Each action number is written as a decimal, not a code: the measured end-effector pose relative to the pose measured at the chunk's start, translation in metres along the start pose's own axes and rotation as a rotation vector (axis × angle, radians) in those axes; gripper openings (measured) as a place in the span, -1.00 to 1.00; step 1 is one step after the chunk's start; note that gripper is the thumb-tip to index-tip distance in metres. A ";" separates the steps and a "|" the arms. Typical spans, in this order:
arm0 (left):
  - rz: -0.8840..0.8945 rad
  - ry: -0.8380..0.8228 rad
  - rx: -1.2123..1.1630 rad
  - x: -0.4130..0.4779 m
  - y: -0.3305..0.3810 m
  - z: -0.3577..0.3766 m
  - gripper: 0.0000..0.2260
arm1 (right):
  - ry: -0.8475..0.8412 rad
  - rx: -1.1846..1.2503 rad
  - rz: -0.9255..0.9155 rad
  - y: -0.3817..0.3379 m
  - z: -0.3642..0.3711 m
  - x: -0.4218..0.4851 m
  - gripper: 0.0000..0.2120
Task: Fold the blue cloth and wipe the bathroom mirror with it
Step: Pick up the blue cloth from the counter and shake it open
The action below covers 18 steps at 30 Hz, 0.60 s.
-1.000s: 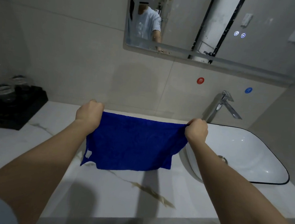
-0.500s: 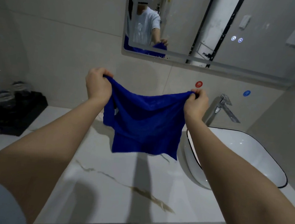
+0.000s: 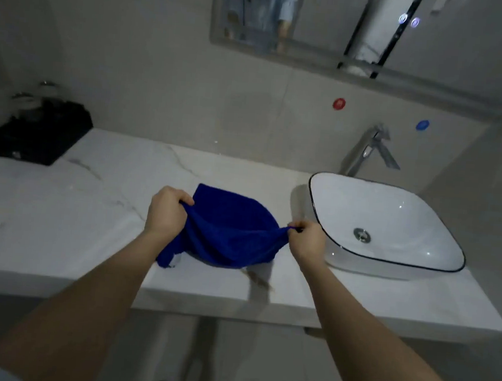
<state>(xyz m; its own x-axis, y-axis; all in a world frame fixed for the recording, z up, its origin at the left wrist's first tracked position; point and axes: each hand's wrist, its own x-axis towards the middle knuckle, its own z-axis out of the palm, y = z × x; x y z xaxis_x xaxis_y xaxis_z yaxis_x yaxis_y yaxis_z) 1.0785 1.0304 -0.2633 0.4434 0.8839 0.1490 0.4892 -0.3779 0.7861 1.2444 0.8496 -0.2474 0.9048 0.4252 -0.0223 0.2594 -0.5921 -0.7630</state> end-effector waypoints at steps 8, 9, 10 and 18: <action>-0.174 -0.157 0.039 -0.079 -0.051 0.035 -0.76 | -0.248 -0.153 0.179 0.075 0.020 -0.054 -0.79; -0.165 -0.156 0.029 -0.081 -0.055 0.036 -0.81 | -0.262 -0.171 0.190 0.079 0.023 -0.055 -0.81; -0.165 -0.151 0.026 -0.084 -0.061 0.038 -0.78 | -0.272 -0.186 0.198 0.083 0.026 -0.054 -0.83; -0.250 -0.218 0.107 -0.060 -0.087 0.051 -0.85 | -0.238 -0.273 0.130 0.082 0.062 -0.020 -0.82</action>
<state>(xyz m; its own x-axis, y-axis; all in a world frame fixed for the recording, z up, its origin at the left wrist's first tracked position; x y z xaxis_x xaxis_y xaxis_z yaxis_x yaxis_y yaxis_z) 1.0480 0.9961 -0.3711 0.4443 0.8774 -0.1811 0.6739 -0.1941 0.7128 1.2264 0.8347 -0.3496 0.8408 0.4624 -0.2813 0.2569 -0.7984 -0.5445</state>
